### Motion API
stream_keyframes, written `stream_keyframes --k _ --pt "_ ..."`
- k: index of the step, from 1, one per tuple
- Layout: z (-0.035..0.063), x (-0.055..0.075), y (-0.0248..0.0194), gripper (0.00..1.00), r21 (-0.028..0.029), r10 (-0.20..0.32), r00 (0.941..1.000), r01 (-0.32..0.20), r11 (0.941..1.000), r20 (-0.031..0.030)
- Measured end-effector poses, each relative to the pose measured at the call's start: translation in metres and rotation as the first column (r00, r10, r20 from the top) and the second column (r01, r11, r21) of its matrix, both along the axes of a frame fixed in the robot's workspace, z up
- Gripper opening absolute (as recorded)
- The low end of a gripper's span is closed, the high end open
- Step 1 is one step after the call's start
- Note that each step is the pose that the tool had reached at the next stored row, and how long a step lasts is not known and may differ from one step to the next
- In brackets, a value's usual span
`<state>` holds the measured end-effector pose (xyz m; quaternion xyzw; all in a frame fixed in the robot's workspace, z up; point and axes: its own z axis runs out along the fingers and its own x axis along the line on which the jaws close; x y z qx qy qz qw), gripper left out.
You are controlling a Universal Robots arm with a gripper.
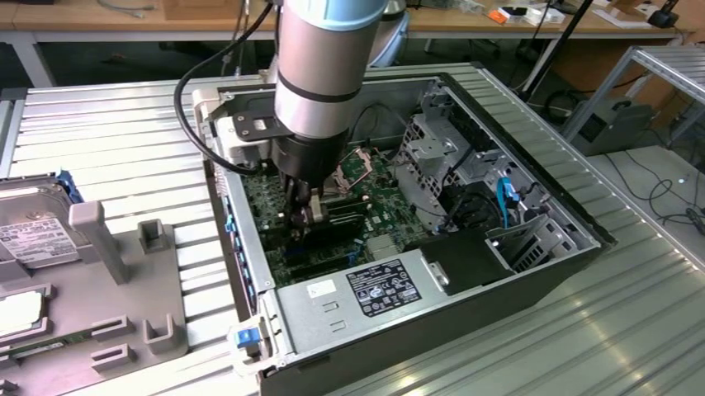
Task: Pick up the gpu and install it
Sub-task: 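Press down on the gpu until it lock into place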
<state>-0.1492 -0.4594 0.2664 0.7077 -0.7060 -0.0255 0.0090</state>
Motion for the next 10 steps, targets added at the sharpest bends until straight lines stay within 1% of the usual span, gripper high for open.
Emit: stream_keyframes --k 1,2,3,4,6,10 --pt "0.0034 0.0 0.0004 0.11 0.0001 0.0 1.0 0.0 1.0 -0.0001" --pt "0.0136 0.0 0.0001 0.11 0.0012 0.0 1.0 0.0 1.0 0.001" --pt "0.0202 0.0 0.0002 0.11 0.0006 0.0 1.0 0.0 1.0 0.0004" --pt "0.023 0.0 0.0001 0.11 0.0007 0.0 1.0 0.0 1.0 0.0005" --pt "0.0264 0.0 0.0001 0.11 0.0004 0.0 1.0 0.0 1.0 0.0003" --pt "0.0264 0.0 0.0001 0.11 0.0006 0.0 1.0 0.0 1.0 0.0005"
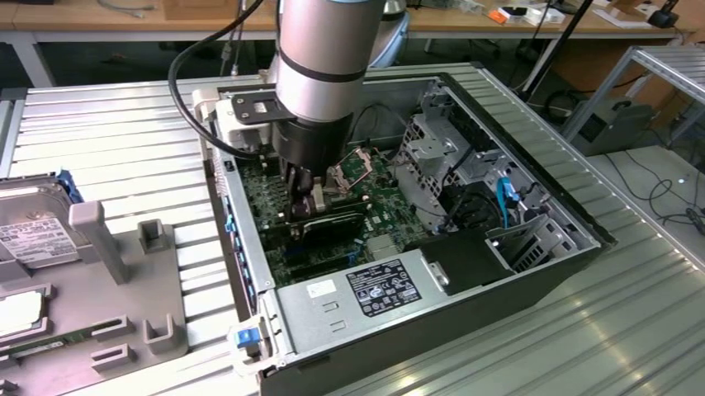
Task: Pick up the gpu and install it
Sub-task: 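Press down on the gpu until it lock into place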
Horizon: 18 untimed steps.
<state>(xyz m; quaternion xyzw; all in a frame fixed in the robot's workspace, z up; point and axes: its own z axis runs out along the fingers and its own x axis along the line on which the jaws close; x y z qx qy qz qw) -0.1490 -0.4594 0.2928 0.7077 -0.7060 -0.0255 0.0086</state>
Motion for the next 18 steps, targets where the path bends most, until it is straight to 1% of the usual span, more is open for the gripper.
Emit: stream_keyframes --k 4,9,11,13,15,18 --pt "0.0001 0.001 0.0 0.11 -0.0007 0.0 1.0 0.0 1.0 -0.0002" --pt "-0.0001 0.013 0.0 0.11 -0.0009 0.0 1.0 0.0 1.0 -0.0002" --pt "-0.0005 0.013 0.0001 0.11 -0.0019 0.0 1.0 0.0 1.0 -0.0002" --pt "-0.0007 0.012 0.0006 0.11 -0.004 0.0 1.0 0.0 1.0 -0.0002" --pt "-0.0005 0.01 0.0009 0.11 -0.0102 0.0 1.0 0.0 0.9999 -0.0002" --pt "-0.0006 -0.003 0.0023 0.11 -0.0186 0.0 1.0 0.0 0.9998 0.0012"
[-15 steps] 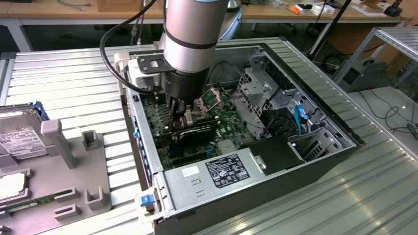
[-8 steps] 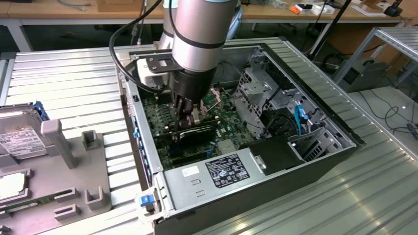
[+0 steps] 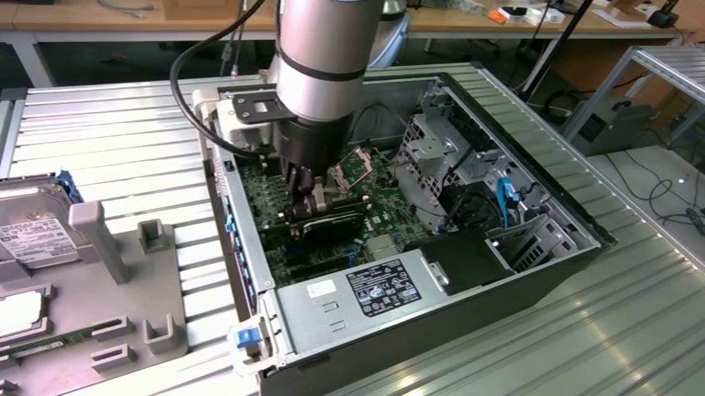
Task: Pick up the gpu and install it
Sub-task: 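Press down on the gpu until it lock into place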
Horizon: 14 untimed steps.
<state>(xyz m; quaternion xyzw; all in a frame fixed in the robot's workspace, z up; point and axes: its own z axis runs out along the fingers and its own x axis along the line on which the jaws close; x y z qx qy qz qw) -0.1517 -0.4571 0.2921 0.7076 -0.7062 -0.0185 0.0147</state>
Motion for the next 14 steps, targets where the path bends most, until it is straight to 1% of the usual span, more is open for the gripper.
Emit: stream_keyframes --k 3,4,5,9,11,14 --pt "0.0 -0.004 0.0009 0.11 -0.0057 0.0 1.0 0.0 1.0 0.0" --pt "-0.0001 -0.007 0.001 0.11 -0.0096 0.0 1.0 0.0 1.0 0.0002" --pt "0.0 -0.01 0.0013 0.11 -0.0123 0.0 1.0 0.0 0.9999 0.0001" --pt "0.0 -0.013 0.0016 0.11 -0.0162 0.0 1.0 0.0 0.9999 0.0" --pt "0.0 -0.018 0.0017 0.11 -0.0174 0.0 1.0 0.0 0.9998 0.0001" --pt "0.0 -0.021 0.0021 0.11 -0.0178 0.0 1.0 0.0 0.9998 0.0"
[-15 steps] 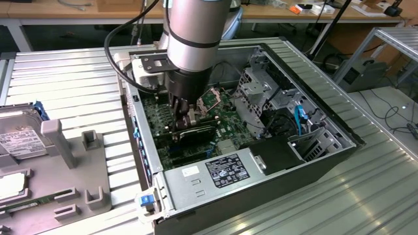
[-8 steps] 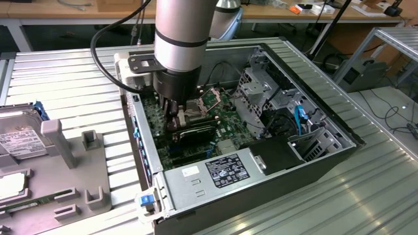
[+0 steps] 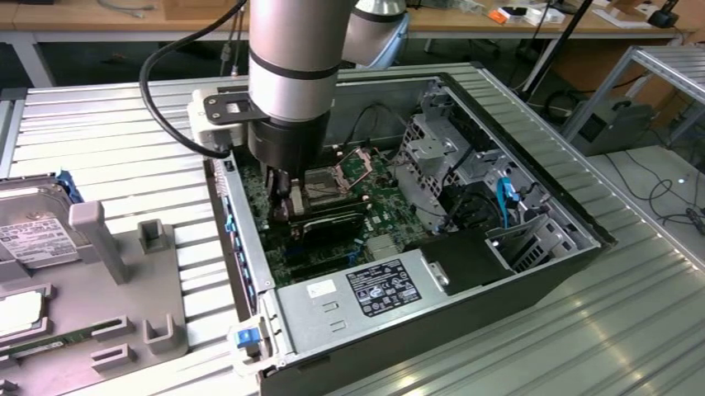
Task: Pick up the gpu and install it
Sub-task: 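Press down on the gpu until it lock into place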
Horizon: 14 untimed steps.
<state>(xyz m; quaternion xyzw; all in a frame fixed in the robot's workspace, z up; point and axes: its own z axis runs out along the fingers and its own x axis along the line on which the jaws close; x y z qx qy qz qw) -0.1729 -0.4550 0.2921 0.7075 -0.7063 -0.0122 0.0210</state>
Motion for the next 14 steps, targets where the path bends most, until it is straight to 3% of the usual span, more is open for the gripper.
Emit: stream_keyframes --k 14 --pt "-0.0002 -0.022 0.0001 0.11 0.0001 0.0 1.0 0.0 1.0 0.0006"
